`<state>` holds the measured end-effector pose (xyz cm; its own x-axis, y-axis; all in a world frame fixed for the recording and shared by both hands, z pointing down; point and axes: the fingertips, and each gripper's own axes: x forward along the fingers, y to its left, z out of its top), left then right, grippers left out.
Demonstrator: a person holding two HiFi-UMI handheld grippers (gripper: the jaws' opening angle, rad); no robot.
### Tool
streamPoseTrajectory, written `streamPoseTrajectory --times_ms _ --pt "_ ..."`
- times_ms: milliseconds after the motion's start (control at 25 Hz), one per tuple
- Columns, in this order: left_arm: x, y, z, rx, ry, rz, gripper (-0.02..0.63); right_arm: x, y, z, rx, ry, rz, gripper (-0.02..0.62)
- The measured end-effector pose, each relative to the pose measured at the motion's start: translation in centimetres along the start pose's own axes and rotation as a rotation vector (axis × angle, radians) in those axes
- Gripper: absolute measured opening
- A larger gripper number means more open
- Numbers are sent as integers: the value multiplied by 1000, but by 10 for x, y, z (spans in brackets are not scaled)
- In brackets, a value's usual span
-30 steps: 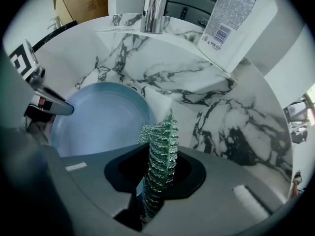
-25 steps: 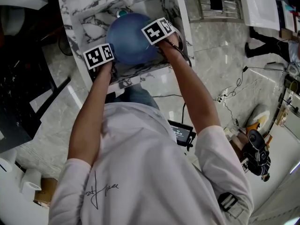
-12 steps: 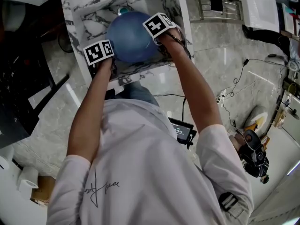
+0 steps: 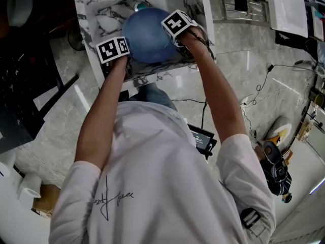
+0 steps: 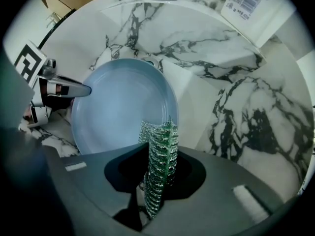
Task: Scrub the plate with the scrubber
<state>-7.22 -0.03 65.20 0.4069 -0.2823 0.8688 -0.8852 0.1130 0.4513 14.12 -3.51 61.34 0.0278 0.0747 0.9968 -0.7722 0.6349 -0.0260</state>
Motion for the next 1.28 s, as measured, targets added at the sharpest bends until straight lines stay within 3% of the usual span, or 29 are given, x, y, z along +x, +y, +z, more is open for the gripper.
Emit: streamPoseTrajectory --times_ms 160,600,880,1280 --pt "0 1 1 0 -2 2 80 2 -1 -4 18 16 11 67" --pt "-1 3 1 -2 -2 14 80 10 18 -21 127 29 156 67" --pt "-1 3 1 -5 -4 17 81 16 40 -30 151 79 270 67" --pt "-1 4 1 -7 -4 20 81 24 58 -33 185 128 368 67"
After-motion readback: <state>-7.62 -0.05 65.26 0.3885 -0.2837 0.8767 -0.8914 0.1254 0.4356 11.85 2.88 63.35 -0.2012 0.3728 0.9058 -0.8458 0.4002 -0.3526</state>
